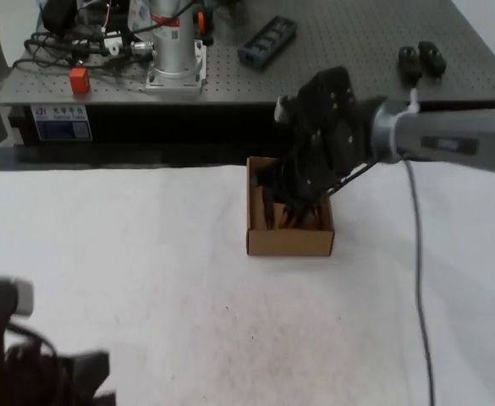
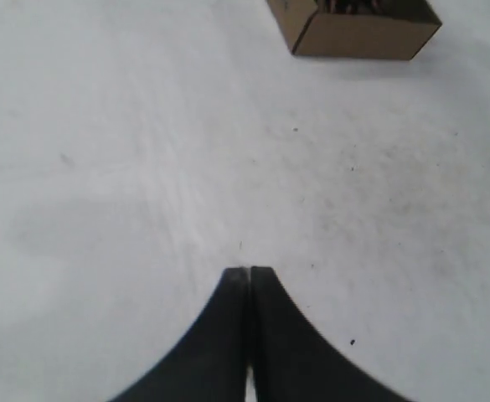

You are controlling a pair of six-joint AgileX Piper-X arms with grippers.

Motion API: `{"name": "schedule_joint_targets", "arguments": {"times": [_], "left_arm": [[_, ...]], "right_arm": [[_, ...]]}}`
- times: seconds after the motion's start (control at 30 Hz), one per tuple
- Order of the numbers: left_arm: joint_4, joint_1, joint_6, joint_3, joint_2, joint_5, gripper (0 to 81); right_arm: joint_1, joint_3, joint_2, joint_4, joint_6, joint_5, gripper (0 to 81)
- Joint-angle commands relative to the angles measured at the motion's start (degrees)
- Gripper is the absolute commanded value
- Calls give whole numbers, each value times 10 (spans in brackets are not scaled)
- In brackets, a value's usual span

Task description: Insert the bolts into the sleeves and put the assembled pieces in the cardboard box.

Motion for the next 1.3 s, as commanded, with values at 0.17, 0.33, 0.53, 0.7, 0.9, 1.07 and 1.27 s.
{"name": "schedule_joint_targets", "arguments": {"times": [0.17,0.33,0.53,0.7,0.9,1.07,1.27], "left_arm": [[16,2,-27,12,-69,-73,6],[16,2,-27,12,-75,-86,6],[16,2,-27,12,-75,-86,6],[16,2,-27,12,-75,-86,6],[16,2,-27,12,-75,-86,6],[16,2,-27,12,-75,-86,6],[16,2,-27,12,-75,-86,6]], "right_arm": [[0,285,-340,-53,-45,-13,73],[0,475,-534,-72,-38,-13,52],[0,620,-689,-70,-38,-13,52],[0,698,-750,-70,-38,-13,52],[0,763,-765,-80,-38,-11,52],[0,809,-765,-129,-22,-10,52],[0,861,-765,-225,33,-10,52]]}}
